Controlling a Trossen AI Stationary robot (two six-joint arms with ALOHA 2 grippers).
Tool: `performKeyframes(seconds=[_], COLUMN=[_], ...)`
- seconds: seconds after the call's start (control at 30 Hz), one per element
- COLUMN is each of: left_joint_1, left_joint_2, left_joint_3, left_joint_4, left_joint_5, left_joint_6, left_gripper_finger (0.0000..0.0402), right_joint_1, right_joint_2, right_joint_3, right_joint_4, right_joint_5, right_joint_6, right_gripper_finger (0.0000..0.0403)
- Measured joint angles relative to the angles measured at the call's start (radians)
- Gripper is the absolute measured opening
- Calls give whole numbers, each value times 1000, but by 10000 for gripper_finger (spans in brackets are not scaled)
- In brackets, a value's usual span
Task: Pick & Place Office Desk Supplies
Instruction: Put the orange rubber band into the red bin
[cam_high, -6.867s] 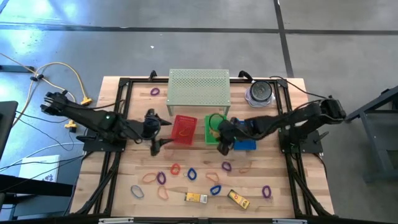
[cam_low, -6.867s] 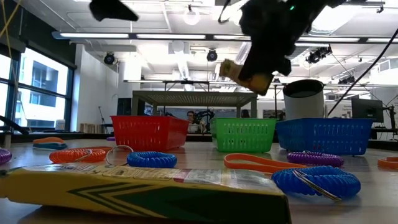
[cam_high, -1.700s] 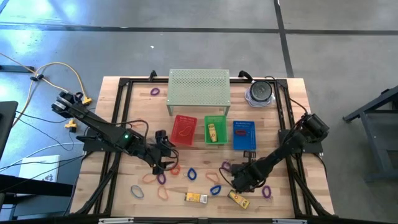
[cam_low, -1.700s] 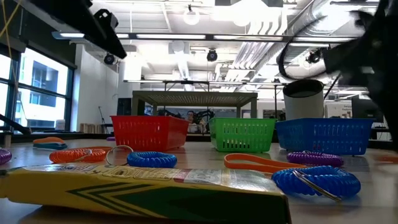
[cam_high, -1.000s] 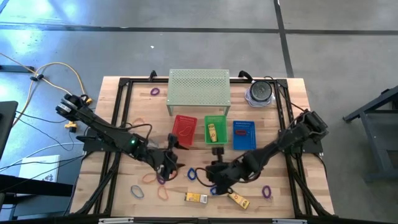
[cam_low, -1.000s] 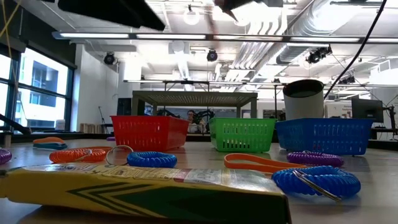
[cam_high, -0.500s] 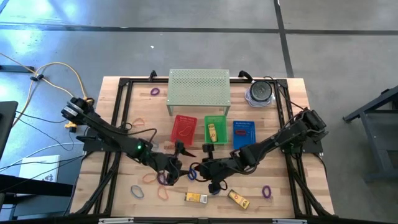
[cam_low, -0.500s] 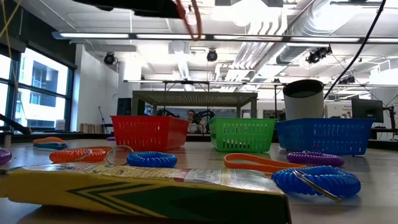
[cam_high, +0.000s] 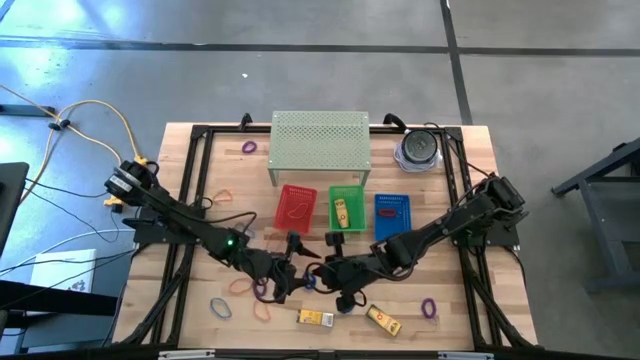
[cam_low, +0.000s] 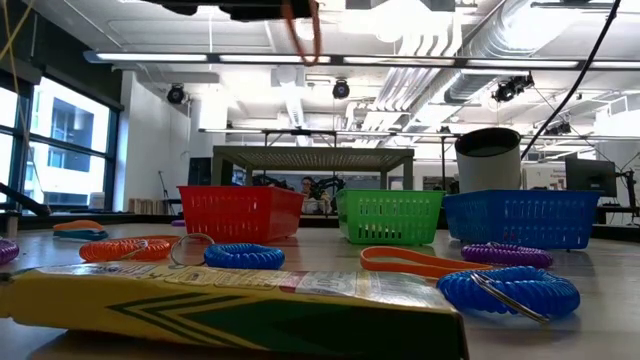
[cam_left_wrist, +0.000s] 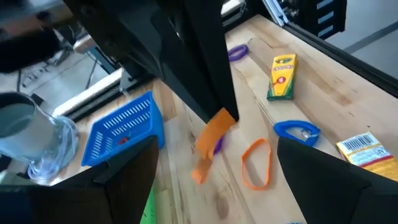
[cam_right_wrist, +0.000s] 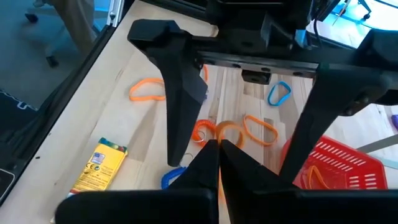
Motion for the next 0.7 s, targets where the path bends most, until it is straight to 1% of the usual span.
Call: performKeyframes(seconds=[0.1, 0.2, 0.7], left_joint_1=[0, 0, 0], left_joint_2=[0, 0, 0], left_joint_3=[0, 0, 0], left_joint_4=[6, 4, 2], left_joint_5=[-4, -4, -4], left_joint_6=[12, 8, 15], left_gripper_finger=[297, 270, 99], right_joint_1=[0, 0, 0], right_joint_2=[0, 0, 0], right_joint_3=[0, 0, 0], right_joint_4=[0, 0, -5], right_joint_5=[0, 0, -1], right_joint_6=[0, 0, -3], right_gripper_finger=[2, 2, 2])
